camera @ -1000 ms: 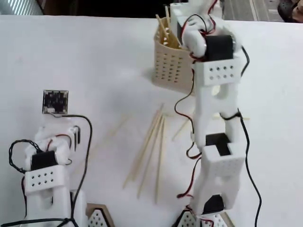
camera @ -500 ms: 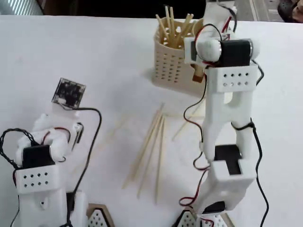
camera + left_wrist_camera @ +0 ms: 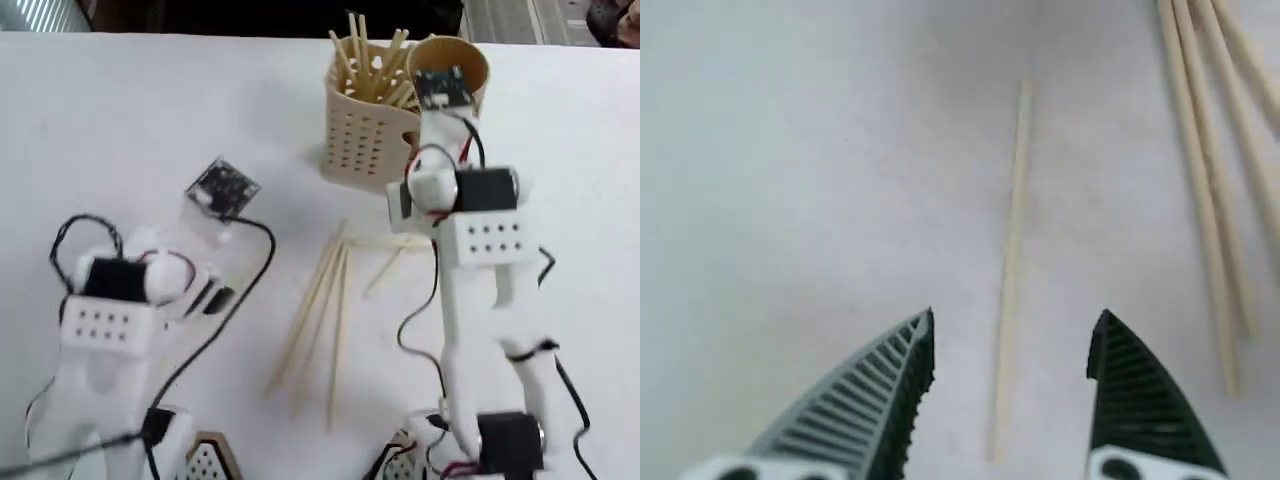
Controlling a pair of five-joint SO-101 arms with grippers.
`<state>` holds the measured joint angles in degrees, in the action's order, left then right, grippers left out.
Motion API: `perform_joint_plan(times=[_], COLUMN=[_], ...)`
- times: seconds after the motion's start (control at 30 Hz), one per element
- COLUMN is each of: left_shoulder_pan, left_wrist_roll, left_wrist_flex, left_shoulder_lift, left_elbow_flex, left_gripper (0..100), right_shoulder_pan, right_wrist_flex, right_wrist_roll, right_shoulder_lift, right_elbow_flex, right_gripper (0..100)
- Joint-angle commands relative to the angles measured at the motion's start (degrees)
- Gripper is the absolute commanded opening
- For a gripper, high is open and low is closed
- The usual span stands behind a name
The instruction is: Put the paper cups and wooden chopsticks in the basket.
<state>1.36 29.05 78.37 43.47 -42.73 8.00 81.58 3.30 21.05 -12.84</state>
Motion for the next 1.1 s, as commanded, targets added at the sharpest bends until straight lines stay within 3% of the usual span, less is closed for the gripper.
perform_joint_plan(times=[0.0,0.23,0.5,0.67,0.83,0.97,1.07], left_shoulder_pan=[1.5,4.2,5.8,6.0,6.1,6.1,6.0], left_wrist_roll=[0.5,0.6,0.6,0.6,0.6,0.7,0.7], left_wrist_flex=[-0.5,-6.4,-16.7,-13.6,-5.1,-0.2,2.4], left_shoulder_lift=[-14.9,-34.2,-49.8,-55.6,-64.3,-69.7,-69.4], left_elbow_flex=[9.4,14.0,14.6,19.6,28.9,35.9,38.0], left_gripper=[25,25,24,13,11,1,2], right_shoulder_pan=[0.3,-0.7,-1.1,-1.3,-1.4,-1.4,-1.4], right_wrist_flex=[-11.2,-28.2,-35.6,-35.6,-35.5,-35.5,-35.6], right_wrist_roll=[-2.4,-2.6,-2.6,-2.6,-2.6,-2.6,-2.6], right_shoulder_lift=[8.7,14.6,14.9,14.9,14.9,14.9,14.7], right_elbow_flex=[-16.7,-37.8,-44.8,-44.9,-44.9,-44.9,-44.9], right_gripper=[1.8,1.8,1.8,1.8,1.8,1.8,1.8])
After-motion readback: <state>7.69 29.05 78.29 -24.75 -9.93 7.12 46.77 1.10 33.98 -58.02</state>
